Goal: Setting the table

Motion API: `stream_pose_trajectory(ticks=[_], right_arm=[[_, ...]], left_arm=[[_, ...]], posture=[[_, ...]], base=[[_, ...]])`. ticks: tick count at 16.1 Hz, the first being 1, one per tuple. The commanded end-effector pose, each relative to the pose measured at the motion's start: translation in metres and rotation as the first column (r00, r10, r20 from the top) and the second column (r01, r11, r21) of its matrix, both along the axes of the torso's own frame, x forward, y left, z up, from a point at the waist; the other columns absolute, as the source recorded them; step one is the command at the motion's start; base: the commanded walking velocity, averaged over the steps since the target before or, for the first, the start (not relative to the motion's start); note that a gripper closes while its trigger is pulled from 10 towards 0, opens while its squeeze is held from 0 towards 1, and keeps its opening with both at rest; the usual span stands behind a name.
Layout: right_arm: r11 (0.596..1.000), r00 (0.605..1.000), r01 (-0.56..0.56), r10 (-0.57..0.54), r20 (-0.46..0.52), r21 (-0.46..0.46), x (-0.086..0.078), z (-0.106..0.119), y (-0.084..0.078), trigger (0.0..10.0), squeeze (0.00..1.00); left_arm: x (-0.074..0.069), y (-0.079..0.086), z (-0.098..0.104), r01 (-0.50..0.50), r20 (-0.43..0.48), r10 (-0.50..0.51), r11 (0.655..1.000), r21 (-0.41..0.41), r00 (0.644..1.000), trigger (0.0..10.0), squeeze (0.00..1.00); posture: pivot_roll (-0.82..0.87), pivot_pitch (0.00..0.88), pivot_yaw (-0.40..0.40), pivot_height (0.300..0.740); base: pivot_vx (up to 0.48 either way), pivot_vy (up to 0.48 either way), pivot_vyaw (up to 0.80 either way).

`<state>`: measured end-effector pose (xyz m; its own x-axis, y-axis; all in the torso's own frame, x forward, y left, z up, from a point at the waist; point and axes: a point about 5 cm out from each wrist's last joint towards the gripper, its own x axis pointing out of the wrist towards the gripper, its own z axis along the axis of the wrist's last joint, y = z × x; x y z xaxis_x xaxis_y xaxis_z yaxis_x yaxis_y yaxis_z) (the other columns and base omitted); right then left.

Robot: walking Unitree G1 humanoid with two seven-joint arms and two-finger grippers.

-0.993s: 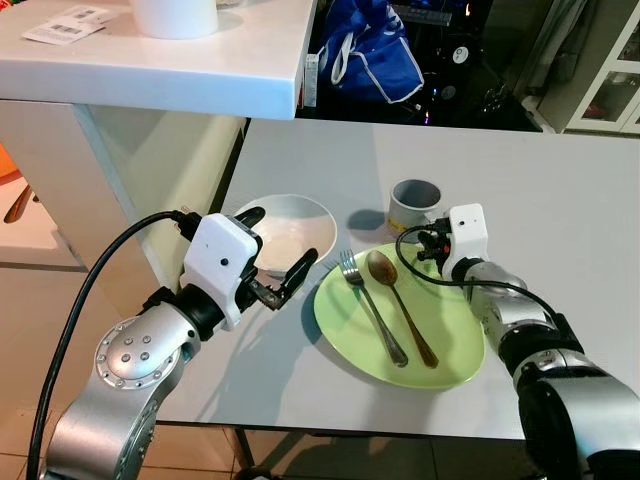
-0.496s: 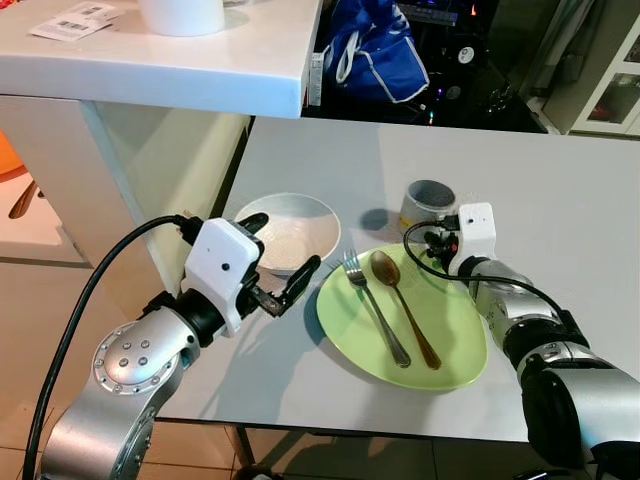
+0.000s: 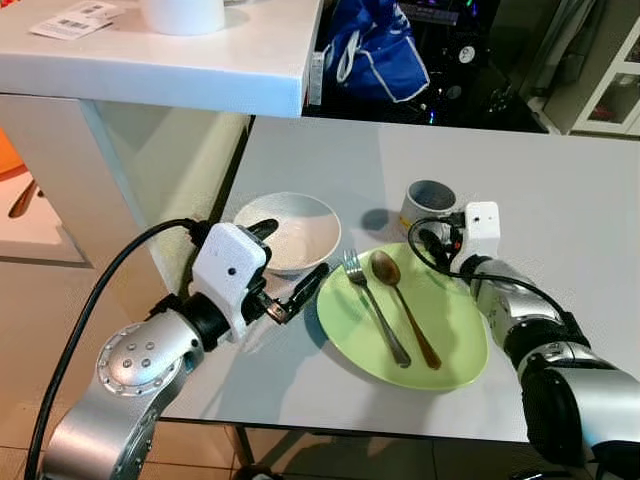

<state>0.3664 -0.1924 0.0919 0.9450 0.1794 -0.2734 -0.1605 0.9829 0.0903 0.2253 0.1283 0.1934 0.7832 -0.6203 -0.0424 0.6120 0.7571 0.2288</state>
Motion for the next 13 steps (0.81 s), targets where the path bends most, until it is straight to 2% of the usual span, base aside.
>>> stream_pose_trajectory(ticks=[1,3,5,7,9,10,12,13], right_arm=[[0.999,0.996,0.0,-0.003,0.091,0.033,0.005,0.016,-0.006,10.0,0.0],[0.998,0.982,-0.001,-0.011,0.19,0.061,0.003,0.026,-0.012,10.0,0.0],[0.998,0.965,0.02,-0.035,0.261,0.06,-0.002,0.033,-0.014,10.0,0.0],[0.995,0.92,0.081,-0.099,0.38,0.062,-0.03,0.051,-0.014,10.0,0.0],[0.986,0.884,0.134,-0.166,0.437,0.103,-0.057,0.065,-0.009,10.0,0.0],[0.984,0.879,0.137,-0.176,0.443,0.118,-0.063,0.067,-0.006,10.0,0.0],[0.979,0.872,0.109,-0.178,0.455,0.173,-0.089,0.075,0.011,10.0,0.0],[0.979,0.875,0.101,-0.172,0.452,0.177,-0.092,0.074,0.015,10.0,0.0]], left_arm=[[0.002,-0.002,0.0,0.003,0.014,-0.003,1.0,0.008,1.0,10.0,0.0],[0.013,0.0,-0.003,-0.075,0.034,0.075,0.997,-0.02,0.997,10.0,0.0],[0.022,0.003,-0.008,-0.137,0.018,0.137,0.991,-0.016,0.99,10.0,0.0],[0.033,0.001,-0.012,-0.174,0.036,0.175,0.984,-0.03,0.984,10.0,0.0],[0.038,-0.001,-0.014,-0.191,0.037,0.192,0.981,-0.047,0.981,10.0,0.0],[0.038,-0.002,-0.015,-0.195,0.033,0.197,0.98,-0.05,0.98,10.0,0.0],[0.038,-0.007,-0.023,-0.196,0.016,0.197,0.979,-0.054,0.98,10.0,0.0],[0.038,-0.008,-0.023,-0.194,0.016,0.195,0.98,-0.054,0.981,10.0,0.0]], posture=[[0.25,0.0,-0.063,0.74],[0.21,0.0,-0.057,0.74],[0.17,0.0,-0.046,0.74],[0.09,0.0,-0.014,0.74],[0.05,0.0,-0.006,0.74],[0.04,0.0,0.0,0.74],[-0.01,0.0,0.019,0.74],[-0.01,0.0,0.019,0.74]], base=[[0.0,0.0,0.0],[0.0,0.0,0.0],[0.0,0.0,0.0],[0.0,0.0,0.0],[0.0,0.0,0.0],[0.0,0.0,0.0],[-0.122,0.0,0.0],[-0.244,0.0,0.0]])
